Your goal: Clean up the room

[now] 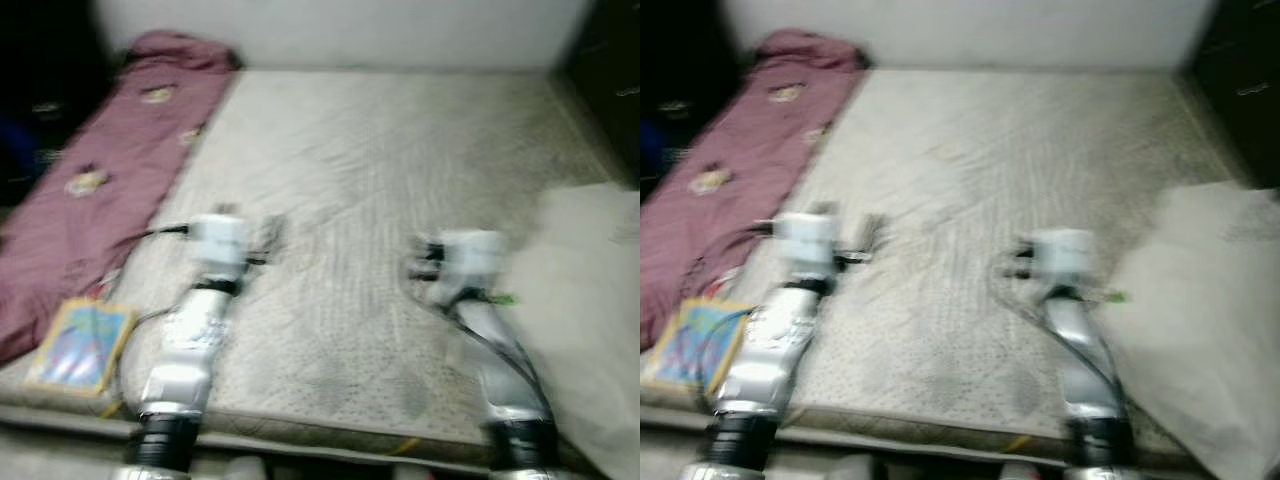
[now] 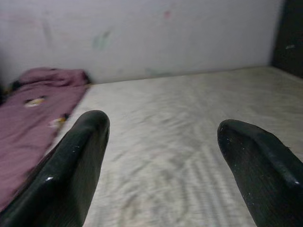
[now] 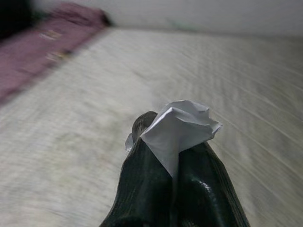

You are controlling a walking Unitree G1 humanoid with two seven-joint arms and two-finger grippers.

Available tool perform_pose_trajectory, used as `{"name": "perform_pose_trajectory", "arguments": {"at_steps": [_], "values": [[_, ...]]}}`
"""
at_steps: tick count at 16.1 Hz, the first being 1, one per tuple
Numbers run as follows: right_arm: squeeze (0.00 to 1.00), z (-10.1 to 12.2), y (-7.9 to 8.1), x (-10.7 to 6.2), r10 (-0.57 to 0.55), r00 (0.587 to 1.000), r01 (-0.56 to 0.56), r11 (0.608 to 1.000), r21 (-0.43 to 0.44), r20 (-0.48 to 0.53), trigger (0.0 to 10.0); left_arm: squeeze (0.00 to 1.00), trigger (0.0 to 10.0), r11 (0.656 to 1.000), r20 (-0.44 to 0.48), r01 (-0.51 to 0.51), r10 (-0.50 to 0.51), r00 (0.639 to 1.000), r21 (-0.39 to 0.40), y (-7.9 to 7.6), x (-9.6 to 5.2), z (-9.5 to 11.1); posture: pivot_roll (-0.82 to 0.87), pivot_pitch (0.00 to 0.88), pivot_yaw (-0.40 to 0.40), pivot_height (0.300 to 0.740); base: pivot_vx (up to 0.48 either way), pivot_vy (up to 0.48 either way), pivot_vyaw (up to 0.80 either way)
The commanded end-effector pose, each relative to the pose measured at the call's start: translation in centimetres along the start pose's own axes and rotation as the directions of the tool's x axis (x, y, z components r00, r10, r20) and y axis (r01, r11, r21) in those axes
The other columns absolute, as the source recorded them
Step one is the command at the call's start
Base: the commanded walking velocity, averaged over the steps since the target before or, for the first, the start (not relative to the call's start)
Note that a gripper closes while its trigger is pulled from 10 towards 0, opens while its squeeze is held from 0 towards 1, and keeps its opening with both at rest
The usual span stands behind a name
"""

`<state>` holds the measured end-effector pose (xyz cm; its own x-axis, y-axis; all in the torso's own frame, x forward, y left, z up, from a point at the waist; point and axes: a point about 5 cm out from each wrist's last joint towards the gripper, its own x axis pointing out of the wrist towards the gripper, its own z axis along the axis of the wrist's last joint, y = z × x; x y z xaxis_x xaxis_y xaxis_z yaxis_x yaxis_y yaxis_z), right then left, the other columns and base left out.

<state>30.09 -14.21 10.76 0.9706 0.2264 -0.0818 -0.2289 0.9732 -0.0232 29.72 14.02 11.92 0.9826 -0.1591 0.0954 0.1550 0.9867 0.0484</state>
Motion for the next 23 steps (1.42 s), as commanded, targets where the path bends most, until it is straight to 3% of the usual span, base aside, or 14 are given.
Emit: {"name": "perform_pose_trajectory", "arguments": {"at_steps": [1, 4, 5, 6, 8, 10, 11, 12, 13, 15, 16, 18, 23], "values": [[0.00, 0.1, 0.7, 0.1, 0.039, 0.999, -0.039, 0.999, -0.025, 0.003, 10.0, 0.00, 10.0, 1.000, -0.016, -0.010, 0.010, 1.000, -0.027, 0.2, -0.3, -0.5, -0.01, 0.000, 0.072, 0.740, 0.000, 0.000, -0.40], [0.00, -1.0, 2.6, -0.8, 0.079, 0.997, -0.079, 0.997, 0.009, -0.026, 10.0, 0.00, 10.0, 0.997, -0.064, -0.076, 0.074, 0.995, -0.022, 0.6, -0.5, -1.1, 0.01, 0.000, 0.053, 0.740, 0.000, 0.000, -0.40], [0.00, -1.0, 2.5, -0.8, 0.066, 0.998, -0.065, 0.998, 0.017, -0.021, 10.0, 0.00, 10.0, 0.997, -0.064, -0.076, 0.075, 0.995, -0.021, 0.5, -0.5, -1.1, 0.01, 0.000, 0.052, 0.740, 0.000, 0.000, -0.41], [0.00, -0.6, 2.1, -0.7, -0.018, 1.000, 0.018, 0.997, 0.079, 0.000, 10.0, 0.00, 10.0, 0.997, -0.058, -0.073, 0.071, 0.996, -0.033, 0.6, -0.8, -1.0, 0.02, 0.000, 0.040, 0.740, 0.000, 0.000, -0.45], [0.00, 0.1, 1.3, -0.9, -0.106, 0.993, 0.100, 0.989, 0.108, 0.055, 10.0, 0.00, 10.0, 0.996, -0.054, -0.071, 0.068, 0.996, -0.054, 0.4, -1.1, -0.8, 0.03, 0.000, 0.033, 0.740, 0.000, 0.000, -0.25], [0.00, -0.3, 0.4, -1.4, -0.219, 0.975, 0.210, 0.962, 0.178, 0.037, 10.0, 0.00, 10.0, 0.996, -0.048, -0.049, 0.046, 0.998, -0.077, 0.1, -1.0, -0.7, 0.02, 0.000, 0.034, 0.740, 0.000, 0.000, 0.00], [0.00, -0.2, 0.4, -1.4, -0.224, 0.974, 0.213, 0.960, 0.179, 0.041, 10.0, 0.00, 10.0, 0.996, -0.044, -0.038, 0.035, 0.998, -0.078, 0.0, -0.9, -0.7, 0.02, 0.000, 0.034, 0.740, 0.000, 0.000, 0.00], [0.00, 0.1, 0.2, -1.9, -0.231, 0.971, 0.220, 0.964, 0.148, 0.062, 10.0, 0.00, 10.0, 0.996, -0.047, -0.090, 0.089, 0.995, -0.003, 0.2, -1.2, -0.5, 0.01, 0.000, 0.035, 0.740, 0.000, 0.000, 0.00], [0.00, 0.0, -0.5, -2.5, -0.272, 0.960, 0.262, 0.956, 0.132, 0.067, 10.0, 0.00, 10.0, 0.989, -0.068, -0.146, 0.145, 0.987, -0.006, 1.1, -1.6, -0.7, 0.01, 0.000, 0.033, 0.740, 0.000, 0.000, 0.00], [0.00, -0.3, -2.1, -3.6, -0.364, 0.930, 0.357, 0.928, 0.102, 0.058, 10.0, 0.00, 10.0, 0.986, -0.076, -0.145, 0.139, 0.987, -0.079, 2.3, -2.3, -1.1, 0.01, 0.000, 0.031, 0.740, 0.000, 0.000, 0.00], [0.00, -0.6, -3.2, -4.3, -0.422, 0.906, 0.417, 0.904, 0.095, 0.035, 10.0, 0.00, 10.0, 0.976, -0.093, -0.210, 0.204, 0.975, -0.062, 3.3, -2.9, -1.3, 0.01, 0.000, 0.031, 0.740, 0.000, 0.000, 0.00], [0.00, -0.5, -4.1, -5.0, -0.450, 0.892, 0.446, 0.892, 0.076, 0.036, 10.0, 0.00, 10.0, 0.971, -0.089, -0.233, 0.228, 0.969, -0.045, 3.7, -3.3, -1.2, 0.02, 0.000, 0.035, 0.740, 0.000, 0.000, 0.00], [0.00, -0.2, -3.0, -4.2, -0.392, 0.919, 0.388, 0.919, 0.075, 0.046, 10.0, 0.00, 10.0, 0.982, -0.076, -0.172, 0.167, 0.983, -0.072, 2.6, -2.5, -0.6, 0.01, 0.000, 0.038, 0.740, 0.000, 0.000, 0.00]]}}
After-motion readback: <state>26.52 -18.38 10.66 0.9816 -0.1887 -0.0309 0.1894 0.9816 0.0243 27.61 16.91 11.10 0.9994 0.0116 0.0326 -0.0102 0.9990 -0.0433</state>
